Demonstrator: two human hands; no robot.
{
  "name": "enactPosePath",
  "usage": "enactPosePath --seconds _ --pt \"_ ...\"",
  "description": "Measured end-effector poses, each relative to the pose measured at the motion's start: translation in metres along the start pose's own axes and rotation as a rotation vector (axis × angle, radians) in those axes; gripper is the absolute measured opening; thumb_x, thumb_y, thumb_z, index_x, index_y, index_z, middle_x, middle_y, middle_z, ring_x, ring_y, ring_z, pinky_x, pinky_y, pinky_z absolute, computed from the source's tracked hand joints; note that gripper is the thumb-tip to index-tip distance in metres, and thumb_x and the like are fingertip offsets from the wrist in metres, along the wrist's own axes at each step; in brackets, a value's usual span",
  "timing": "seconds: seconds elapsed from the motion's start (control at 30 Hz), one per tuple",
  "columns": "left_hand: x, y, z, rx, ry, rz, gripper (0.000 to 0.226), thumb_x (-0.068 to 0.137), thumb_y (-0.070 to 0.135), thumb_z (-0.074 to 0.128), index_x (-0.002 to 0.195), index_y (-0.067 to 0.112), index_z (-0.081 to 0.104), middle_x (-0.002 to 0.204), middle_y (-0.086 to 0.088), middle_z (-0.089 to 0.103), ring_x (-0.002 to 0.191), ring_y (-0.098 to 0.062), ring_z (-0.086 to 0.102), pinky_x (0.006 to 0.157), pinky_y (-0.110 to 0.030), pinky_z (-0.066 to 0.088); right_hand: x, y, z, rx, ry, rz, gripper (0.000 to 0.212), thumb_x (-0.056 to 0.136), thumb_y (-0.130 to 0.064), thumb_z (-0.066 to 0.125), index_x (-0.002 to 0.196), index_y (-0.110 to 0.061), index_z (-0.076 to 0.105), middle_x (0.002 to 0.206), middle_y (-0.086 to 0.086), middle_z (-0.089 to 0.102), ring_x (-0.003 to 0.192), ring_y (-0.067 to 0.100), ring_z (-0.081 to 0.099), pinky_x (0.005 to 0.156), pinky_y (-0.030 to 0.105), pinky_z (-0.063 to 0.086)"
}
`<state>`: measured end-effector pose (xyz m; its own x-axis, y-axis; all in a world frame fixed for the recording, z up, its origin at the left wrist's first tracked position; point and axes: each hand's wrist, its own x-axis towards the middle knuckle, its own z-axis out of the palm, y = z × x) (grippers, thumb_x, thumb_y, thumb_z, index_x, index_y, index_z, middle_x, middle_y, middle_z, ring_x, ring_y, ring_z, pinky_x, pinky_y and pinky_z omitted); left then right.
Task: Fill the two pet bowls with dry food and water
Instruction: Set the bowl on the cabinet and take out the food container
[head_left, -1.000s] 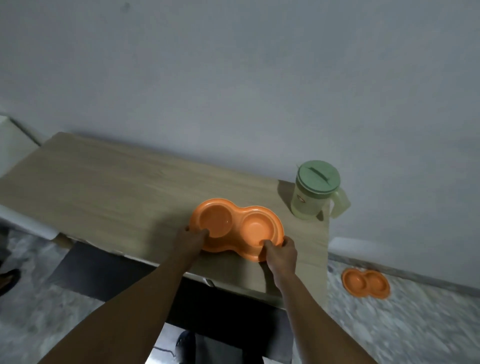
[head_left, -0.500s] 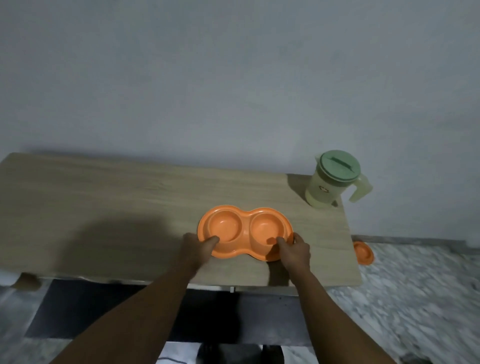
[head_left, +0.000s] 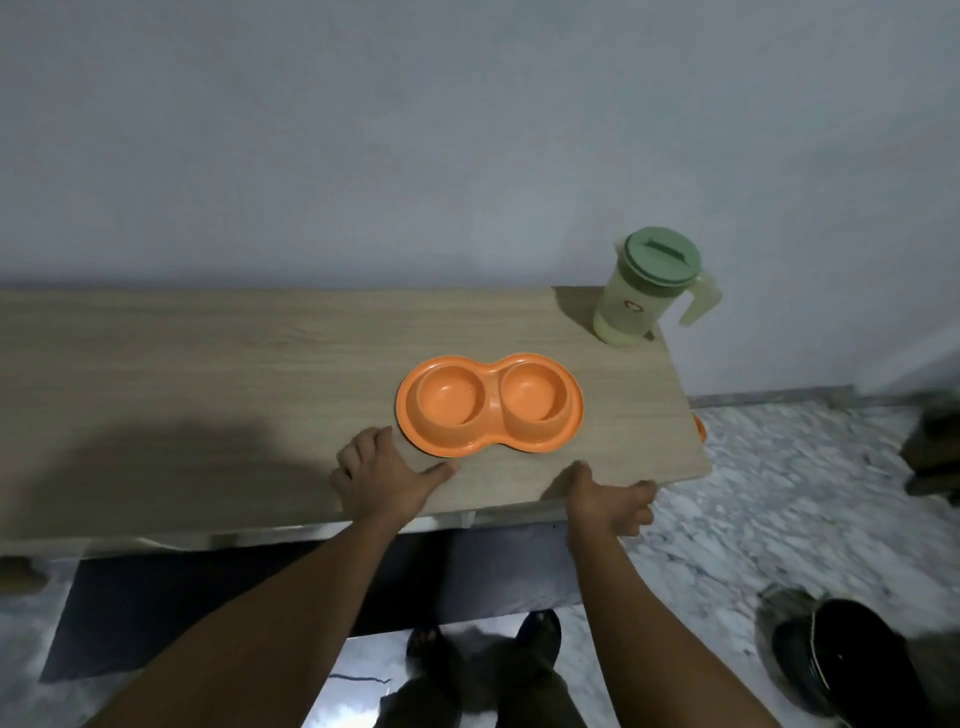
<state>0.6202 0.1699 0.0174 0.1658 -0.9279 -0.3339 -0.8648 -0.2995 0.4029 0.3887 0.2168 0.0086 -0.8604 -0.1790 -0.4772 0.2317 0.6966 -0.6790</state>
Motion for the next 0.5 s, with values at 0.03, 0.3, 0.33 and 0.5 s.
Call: enactPosePath --seconds 0.03,0.3,0.33,0.5 --pt "-0.002 -0.006 0.004 0.044 -0.025 0.04 0.128 0.053 0.094 0.059 0.154 0.021 0.028 0.161 -0.001 0.024 0.148 -0.03 0.018 0.117 -0.054 0.022 -0.002 0.011 0.002 0.066 -0.052 0.104 0.095 0.075 -0.042 0.081 0.148 -0.008 0.031 0.142 0.023 0.041 0.127 0.044 0.046 0.103 0.055 0.045" --pt "-0.01 -0.034 0.026 0.067 -0.195 0.101 0.143 0.056 0.1 0.05 0.159 0.026 -0.017 0.165 0.005 -0.031 0.148 -0.027 -0.037 0.119 -0.067 -0.009 -0.019 0.03 0.043 0.475 -0.534 0.449 0.054 0.089 -0.05 0.067 0.12 -0.006 0.059 0.121 0.012 0.066 0.1 0.027 0.066 0.07 0.036 0.057" --pt "-0.008 -0.034 0.026 0.07 -0.219 0.099 0.144 0.056 0.099 0.05 0.159 0.026 -0.019 0.164 0.005 -0.033 0.147 -0.028 -0.039 0.118 -0.068 -0.011 -0.021 0.03 0.044 0.487 -0.529 0.455 0.054 0.088 -0.05 0.067 0.118 -0.006 0.058 0.122 0.013 0.066 0.103 0.028 0.066 0.075 0.038 0.058" --pt "-0.002 -0.032 0.024 0.104 -0.28 0.077 0.146 0.053 0.101 0.048 0.157 0.028 -0.024 0.162 0.005 -0.037 0.144 -0.031 -0.042 0.116 -0.071 -0.01 -0.014 0.037 0.041 0.574 -0.556 0.45 0.043 0.091 -0.038 0.069 0.113 -0.003 0.059 0.117 0.018 0.069 0.107 0.032 0.067 0.083 0.042 0.06"
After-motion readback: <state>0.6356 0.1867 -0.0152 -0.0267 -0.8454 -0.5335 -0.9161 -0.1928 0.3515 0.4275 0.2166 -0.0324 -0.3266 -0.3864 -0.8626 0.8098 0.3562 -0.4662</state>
